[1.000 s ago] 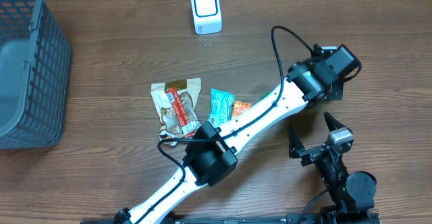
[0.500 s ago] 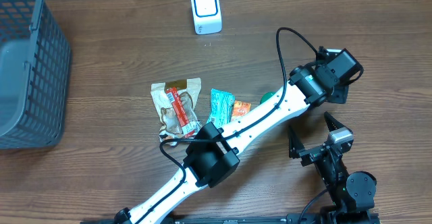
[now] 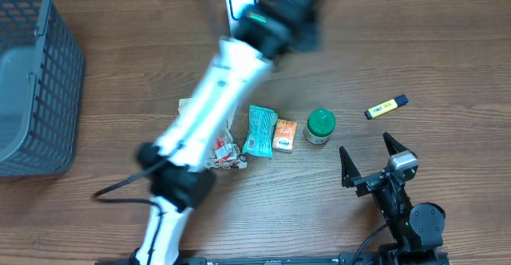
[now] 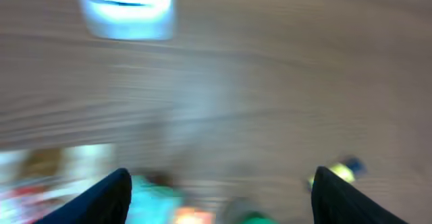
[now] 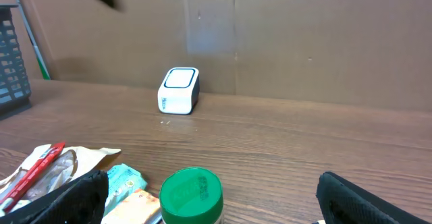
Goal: Scan the item barcode
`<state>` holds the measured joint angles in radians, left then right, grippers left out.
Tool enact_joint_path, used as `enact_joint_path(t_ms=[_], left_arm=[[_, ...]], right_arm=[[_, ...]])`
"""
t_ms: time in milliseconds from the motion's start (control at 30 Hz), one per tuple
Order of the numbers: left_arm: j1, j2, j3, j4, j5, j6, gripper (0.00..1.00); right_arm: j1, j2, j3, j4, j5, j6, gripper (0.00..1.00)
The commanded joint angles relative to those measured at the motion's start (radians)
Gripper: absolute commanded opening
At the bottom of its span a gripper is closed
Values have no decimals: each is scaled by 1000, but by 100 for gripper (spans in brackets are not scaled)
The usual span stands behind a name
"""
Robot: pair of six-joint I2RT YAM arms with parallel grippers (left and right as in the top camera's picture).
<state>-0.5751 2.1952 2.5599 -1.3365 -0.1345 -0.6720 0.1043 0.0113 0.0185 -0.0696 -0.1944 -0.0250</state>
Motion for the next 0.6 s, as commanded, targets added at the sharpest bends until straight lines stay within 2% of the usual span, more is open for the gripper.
enact_joint_path(t_ms=[0, 233, 267, 333, 467, 500, 567], left_arm=[[157, -41, 12, -112, -34, 87, 74], [463, -37, 7, -343, -34, 109, 78], [502, -37, 6, -353, -33, 112, 78], [570, -37, 1, -353, -15, 116, 84], [663, -37, -7, -353, 5, 119, 86], [680, -37, -7, -353, 5, 119, 100], [703, -37, -7, -353, 14, 119, 100]], right_arm=[[-6, -7, -11, 5, 10, 6, 100], [-6, -7, -11, 5, 10, 6, 100], [-6, -7, -11, 5, 10, 6, 100], [-6, -7, -11, 5, 10, 6, 100], [-6, -7, -11, 5, 10, 6, 100], [-6, -7, -11, 5, 10, 6, 100], [-6, -7, -11, 5, 10, 6, 100]])
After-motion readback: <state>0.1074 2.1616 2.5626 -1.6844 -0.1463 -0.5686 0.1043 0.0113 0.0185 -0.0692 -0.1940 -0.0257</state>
